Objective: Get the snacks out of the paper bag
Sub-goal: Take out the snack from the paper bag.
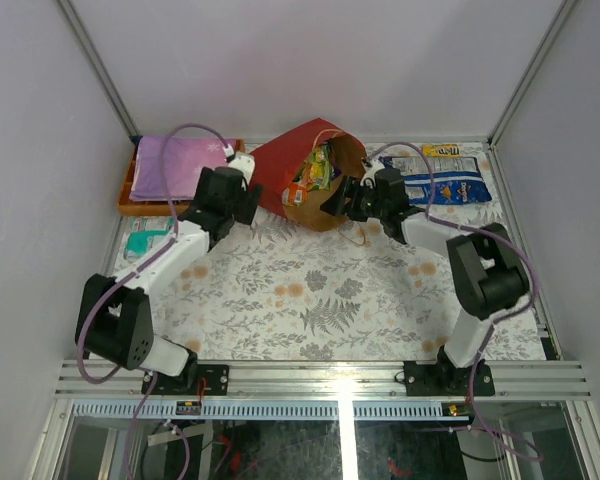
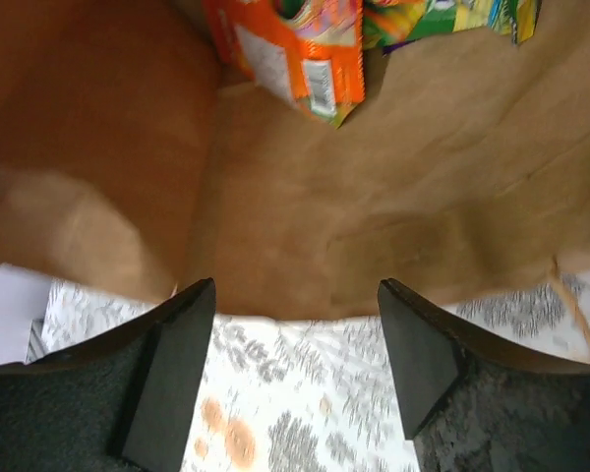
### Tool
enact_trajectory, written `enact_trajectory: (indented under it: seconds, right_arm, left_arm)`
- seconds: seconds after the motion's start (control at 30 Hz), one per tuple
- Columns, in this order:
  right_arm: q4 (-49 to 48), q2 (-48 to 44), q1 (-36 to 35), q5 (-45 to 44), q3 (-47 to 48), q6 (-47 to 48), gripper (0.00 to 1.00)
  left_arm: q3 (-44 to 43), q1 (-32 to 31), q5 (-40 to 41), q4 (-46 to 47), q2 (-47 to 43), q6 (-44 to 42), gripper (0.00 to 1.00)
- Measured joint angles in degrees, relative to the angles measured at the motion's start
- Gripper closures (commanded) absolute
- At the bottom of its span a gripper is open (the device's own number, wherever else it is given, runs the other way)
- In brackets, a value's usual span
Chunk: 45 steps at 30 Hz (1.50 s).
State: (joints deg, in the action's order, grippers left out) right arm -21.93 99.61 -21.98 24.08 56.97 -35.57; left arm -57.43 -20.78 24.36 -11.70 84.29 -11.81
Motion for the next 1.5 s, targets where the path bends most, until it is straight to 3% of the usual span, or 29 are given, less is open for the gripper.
enact_trajectory:
  seconds: [0.23, 0.53, 1.0, 1.1, 1.3, 1.5]
  right_arm:
    - [-0.70, 16.79, -2.58, -4.57, 14.34, -1.27, 0.31]
    - [-3.26, 28.70, -4.39, -9.20, 24.94, -3.87, 0.39]
    - [-3.13, 37.94, -5.42, -13.09, 37.92, -4.63, 0.48]
    - [-3.26, 38.91, -5.40, -13.07, 39.06, -5.40, 0.58]
    - [-6.40, 39.04, -5.60, -12.39, 38.62, -7.19, 0.99]
    - [-11.15, 38.01, -5.77, -11.76, 33.99, -8.81, 1.00]
  left_arm:
    - [-12.17, 0.24, -12.72, -6.23, -1.92, 12.04, 0.01]
    - [-3.61, 0.22, -21.73, -5.38, -16.31, 18.58, 0.00]
    - [-3.52, 0.24, -24.61, -5.51, -14.08, 18.62, 0.00]
    - [-3.52, 0.24, -25.09, -5.51, -14.08, 18.62, 0.00]
    - [-3.52, 0.24, -25.66, -5.46, -14.08, 18.62, 0.00]
    - [-3.52, 0.24, -26.08, -5.46, -14.08, 18.64, 0.00]
